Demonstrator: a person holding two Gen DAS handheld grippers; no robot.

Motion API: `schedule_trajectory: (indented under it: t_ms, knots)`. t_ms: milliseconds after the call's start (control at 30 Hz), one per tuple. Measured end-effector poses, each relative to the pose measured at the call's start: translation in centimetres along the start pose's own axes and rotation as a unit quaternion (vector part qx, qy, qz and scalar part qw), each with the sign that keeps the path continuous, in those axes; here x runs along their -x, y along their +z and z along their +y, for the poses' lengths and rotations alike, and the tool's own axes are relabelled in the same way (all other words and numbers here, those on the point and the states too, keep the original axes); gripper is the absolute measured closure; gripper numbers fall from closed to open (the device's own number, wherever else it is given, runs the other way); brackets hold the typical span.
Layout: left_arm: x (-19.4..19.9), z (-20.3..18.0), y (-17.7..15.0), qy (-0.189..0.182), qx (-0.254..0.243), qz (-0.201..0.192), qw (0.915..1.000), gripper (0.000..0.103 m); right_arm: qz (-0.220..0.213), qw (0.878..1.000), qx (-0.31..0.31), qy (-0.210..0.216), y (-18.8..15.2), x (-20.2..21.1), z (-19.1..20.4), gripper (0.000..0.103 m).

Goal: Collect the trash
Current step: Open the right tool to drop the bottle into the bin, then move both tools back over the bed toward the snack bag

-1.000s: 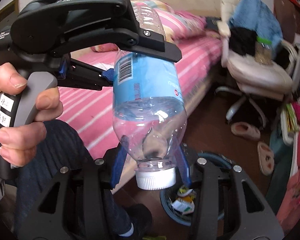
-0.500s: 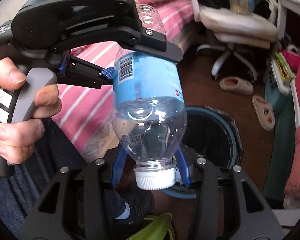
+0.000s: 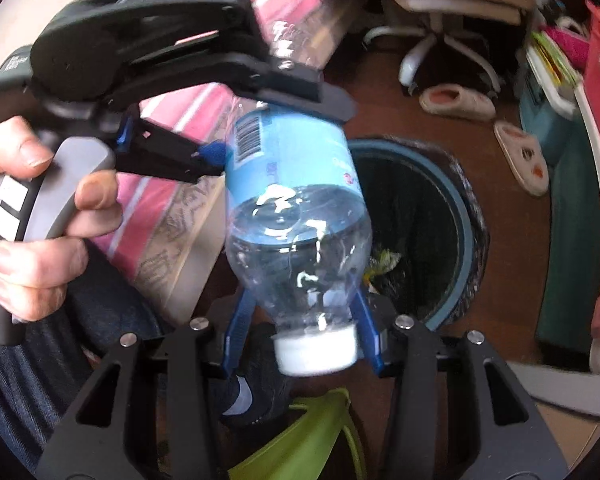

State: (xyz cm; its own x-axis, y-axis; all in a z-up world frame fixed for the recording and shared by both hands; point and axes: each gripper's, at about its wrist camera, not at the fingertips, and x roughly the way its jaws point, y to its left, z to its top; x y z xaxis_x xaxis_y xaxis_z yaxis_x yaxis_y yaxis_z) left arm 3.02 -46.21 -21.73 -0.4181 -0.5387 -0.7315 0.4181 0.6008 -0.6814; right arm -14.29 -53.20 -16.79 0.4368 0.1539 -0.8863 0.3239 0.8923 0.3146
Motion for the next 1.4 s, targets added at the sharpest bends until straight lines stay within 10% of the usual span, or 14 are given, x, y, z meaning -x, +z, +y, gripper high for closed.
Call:
schedule_trajectory:
  t_ms: [167,400,800,1400]
  knots:
    - [-0.8,1.3,0.1,0.019,0.022,0.013,0.9995,0.015,0.007,1.0,-0.026,-0.011,0.0,-0.4,-1.2,0.026]
    - [0.0,0.9,-0.1,0.003,0.022,0.0,0.9997,0.015,-0.004,1.0,-0.012,-0.016,0.4,0.3,-0.5,0.023]
    - [9.4,-0.6,-2.0,-0.057,0.024,-0.125,0.9902,0.015,-0.067,0.996,0.058,0.0,3.4,4.8,5.9,0.019]
    - [39.2,7.4,-11.6,-0.038,0.075,-0.433,0.8973,0.013,-0.157,0.956,0.22,0.113,11.0,10.1,27.6,0.019]
